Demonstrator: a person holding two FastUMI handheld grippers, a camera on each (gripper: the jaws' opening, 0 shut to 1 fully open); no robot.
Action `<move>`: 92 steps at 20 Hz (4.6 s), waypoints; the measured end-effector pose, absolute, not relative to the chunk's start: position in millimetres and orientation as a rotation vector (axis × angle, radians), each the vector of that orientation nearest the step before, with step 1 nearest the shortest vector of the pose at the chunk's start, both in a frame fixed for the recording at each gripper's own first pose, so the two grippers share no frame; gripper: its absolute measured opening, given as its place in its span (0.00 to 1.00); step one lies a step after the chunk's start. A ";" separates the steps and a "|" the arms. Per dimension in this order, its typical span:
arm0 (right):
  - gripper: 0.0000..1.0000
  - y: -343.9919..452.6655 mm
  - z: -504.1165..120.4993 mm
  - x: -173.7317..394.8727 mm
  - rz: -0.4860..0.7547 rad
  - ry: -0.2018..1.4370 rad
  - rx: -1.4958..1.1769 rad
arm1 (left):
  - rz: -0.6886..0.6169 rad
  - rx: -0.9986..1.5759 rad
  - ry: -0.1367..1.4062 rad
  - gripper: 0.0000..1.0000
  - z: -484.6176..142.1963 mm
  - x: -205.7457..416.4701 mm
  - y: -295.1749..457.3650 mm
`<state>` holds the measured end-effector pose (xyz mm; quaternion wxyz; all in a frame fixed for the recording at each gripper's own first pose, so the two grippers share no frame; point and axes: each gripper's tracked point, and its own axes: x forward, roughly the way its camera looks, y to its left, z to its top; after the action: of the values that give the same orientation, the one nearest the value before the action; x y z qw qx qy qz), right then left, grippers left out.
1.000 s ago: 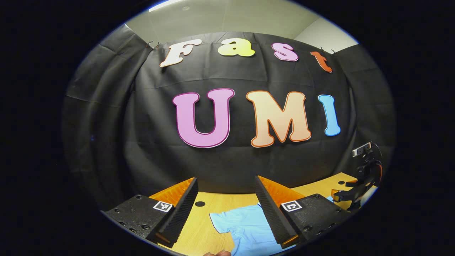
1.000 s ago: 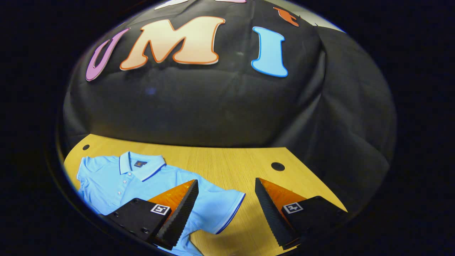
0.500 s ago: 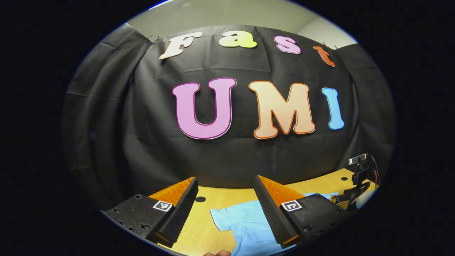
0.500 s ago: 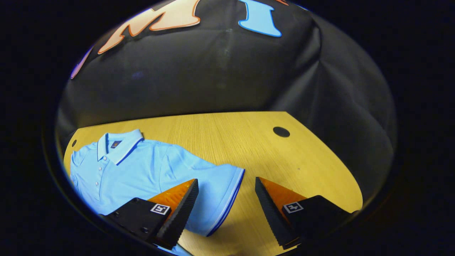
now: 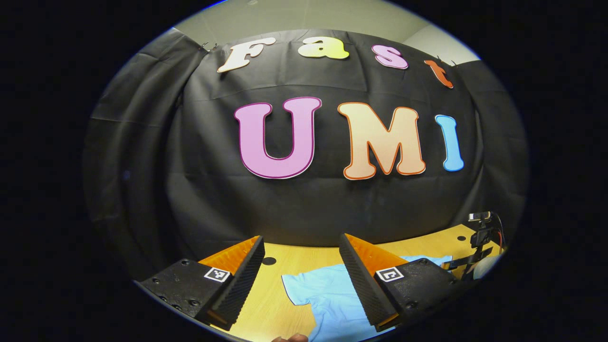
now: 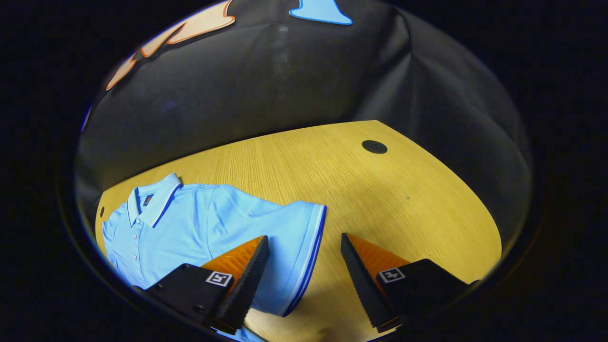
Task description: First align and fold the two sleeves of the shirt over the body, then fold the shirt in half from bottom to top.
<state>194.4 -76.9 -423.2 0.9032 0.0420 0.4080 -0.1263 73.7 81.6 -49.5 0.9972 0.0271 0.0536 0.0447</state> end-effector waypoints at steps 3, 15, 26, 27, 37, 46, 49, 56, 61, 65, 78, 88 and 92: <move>0.53 -68.0 -425.8 194.8 -0.244 0.849 0.116 | 0.088 0.049 0.114 0.95 -50.7 72.5 81.8; 0.02 2.6 -378.6 213.0 -0.112 0.771 0.364 | 0.124 0.026 0.147 0.96 -64.6 71.5 93.9; 0.02 123.3 -384.2 197.0 0.152 0.830 0.488 | 0.179 0.002 0.214 0.96 -87.1 65.1 116.5; 0.03 130.1 -385.1 193.8 0.167 0.839 0.497 | 0.185 -0.003 0.226 0.96 -91.5 65.1 119.1; 0.96 110.4 -344.9 172.4 0.207 0.755 0.420 | 0.152 -0.012 0.277 0.95 -144.6 101.6 122.6; 0.97 41.4 -329.9 117.1 0.139 0.750 0.336 | 0.114 -0.003 0.443 0.95 -246.6 158.0 116.5; 0.97 25.0 -330.8 103.9 0.106 0.753 0.333 | 0.139 -0.052 0.531 0.95 -286.6 166.5 126.1; 0.97 -0.3 -339.3 83.3 0.050 0.776 0.328 | 0.196 -0.076 0.688 0.95 -345.5 177.1 147.3; 0.97 1.9 -341.9 78.9 0.051 0.775 0.321 | 0.128 -0.029 0.756 0.94 -352.0 182.6 139.0; 0.97 9.4 -346.8 74.9 0.057 0.781 0.341 | 0.062 -0.041 0.782 0.64 -354.6 186.6 124.2; 0.97 -17.7 -334.4 62.6 0.014 0.740 0.367 | -0.019 -0.067 0.791 0.00 -322.5 185.4 58.5; 0.97 -26.4 -333.4 51.7 0.002 0.741 0.381 | -0.181 -0.090 0.822 0.00 -332.4 176.5 -52.2; 0.97 -27.9 -340.8 57.8 -0.019 0.752 0.385 | -0.204 -0.020 0.836 0.00 -354.2 176.5 -66.1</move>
<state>57.8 -27.9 -340.8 0.9120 0.1870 0.3651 -0.0092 176.5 -66.1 -354.2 0.9089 -0.0098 0.4051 -0.0989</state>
